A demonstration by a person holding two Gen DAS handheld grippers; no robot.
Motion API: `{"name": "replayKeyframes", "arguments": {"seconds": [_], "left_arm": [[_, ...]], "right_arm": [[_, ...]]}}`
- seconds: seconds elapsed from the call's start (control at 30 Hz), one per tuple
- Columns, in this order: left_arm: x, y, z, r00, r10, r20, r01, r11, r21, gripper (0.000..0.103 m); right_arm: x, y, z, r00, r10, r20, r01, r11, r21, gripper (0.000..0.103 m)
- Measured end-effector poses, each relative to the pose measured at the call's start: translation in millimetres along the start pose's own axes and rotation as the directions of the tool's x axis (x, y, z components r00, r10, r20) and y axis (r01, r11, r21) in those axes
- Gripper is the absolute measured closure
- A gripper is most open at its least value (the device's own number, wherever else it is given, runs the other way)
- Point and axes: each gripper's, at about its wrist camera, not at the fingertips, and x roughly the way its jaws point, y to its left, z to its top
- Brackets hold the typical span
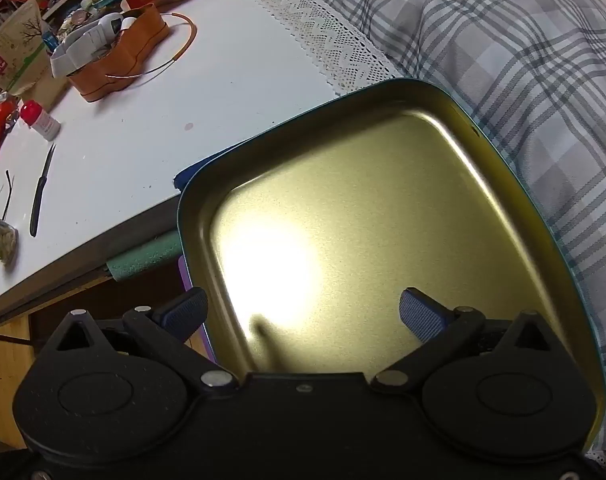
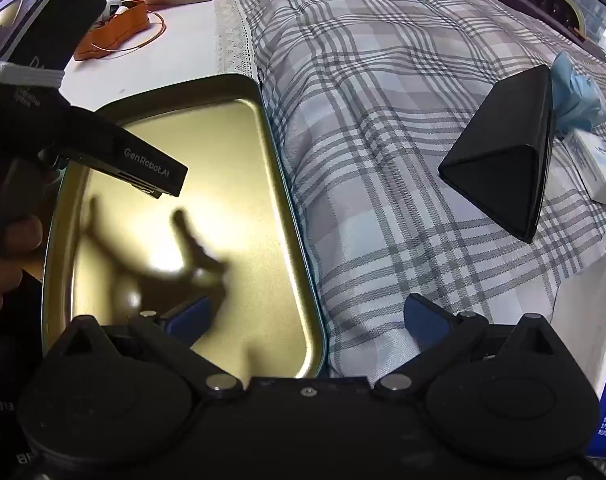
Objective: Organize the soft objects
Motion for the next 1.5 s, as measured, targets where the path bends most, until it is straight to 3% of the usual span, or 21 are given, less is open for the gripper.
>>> {"name": "replayKeyframes", "arguments": {"seconds": [0.3, 1.5], "left_arm": [[2.3, -7.8, -0.7, 1.000, 0.023, -0.003, -0.023, 1.000, -0.014, 0.004], [4.5, -2.5, 2.2, 1.000, -0.005, -0.024, 0.004, 1.000, -0.028, 0.004]], "right_arm": [[0.5, -0.7, -1.7, 1.000, -0.002, -0.001, 0.002, 1.000, -0.006, 0.000], [1.6, 1.2, -2.9, 1.000, -0.014, 0.004, 0.014, 1.000, -0.022, 0.000]]}}
